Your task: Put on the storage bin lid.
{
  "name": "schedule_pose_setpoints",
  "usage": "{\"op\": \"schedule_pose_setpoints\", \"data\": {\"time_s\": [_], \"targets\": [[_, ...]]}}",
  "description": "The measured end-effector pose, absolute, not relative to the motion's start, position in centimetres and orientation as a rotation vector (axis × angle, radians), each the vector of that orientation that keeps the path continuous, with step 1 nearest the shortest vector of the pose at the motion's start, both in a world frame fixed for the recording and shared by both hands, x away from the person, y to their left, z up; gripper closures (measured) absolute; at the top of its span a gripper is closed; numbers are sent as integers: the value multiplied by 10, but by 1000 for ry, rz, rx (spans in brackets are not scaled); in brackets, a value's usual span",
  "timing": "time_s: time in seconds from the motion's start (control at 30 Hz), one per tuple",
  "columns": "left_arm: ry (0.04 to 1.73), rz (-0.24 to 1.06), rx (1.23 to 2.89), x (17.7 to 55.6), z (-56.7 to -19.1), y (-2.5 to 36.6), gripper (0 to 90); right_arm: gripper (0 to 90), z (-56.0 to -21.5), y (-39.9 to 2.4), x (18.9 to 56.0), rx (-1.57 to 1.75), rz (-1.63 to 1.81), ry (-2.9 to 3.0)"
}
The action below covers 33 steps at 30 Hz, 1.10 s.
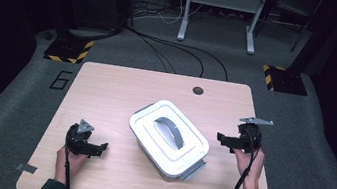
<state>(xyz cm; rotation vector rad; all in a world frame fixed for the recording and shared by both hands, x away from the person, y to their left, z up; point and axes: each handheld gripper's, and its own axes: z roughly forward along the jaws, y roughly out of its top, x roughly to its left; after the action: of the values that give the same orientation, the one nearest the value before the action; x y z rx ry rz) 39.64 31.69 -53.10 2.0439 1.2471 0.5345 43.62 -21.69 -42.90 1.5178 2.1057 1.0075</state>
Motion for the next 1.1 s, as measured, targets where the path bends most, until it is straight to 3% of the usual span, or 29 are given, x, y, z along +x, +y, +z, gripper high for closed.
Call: {"op": "schedule_pose_setpoints", "data": {"time_s": [0.6, 1.1], "targets": [[1246, 535, 2045, 396, -531, 317, 17, 2, -486, -232, 429, 1613, 916, 2113], [1245, 535, 2047, 396, -531, 317, 18, 0, -511, -235, 416, 1634, 845, 2111]]}}
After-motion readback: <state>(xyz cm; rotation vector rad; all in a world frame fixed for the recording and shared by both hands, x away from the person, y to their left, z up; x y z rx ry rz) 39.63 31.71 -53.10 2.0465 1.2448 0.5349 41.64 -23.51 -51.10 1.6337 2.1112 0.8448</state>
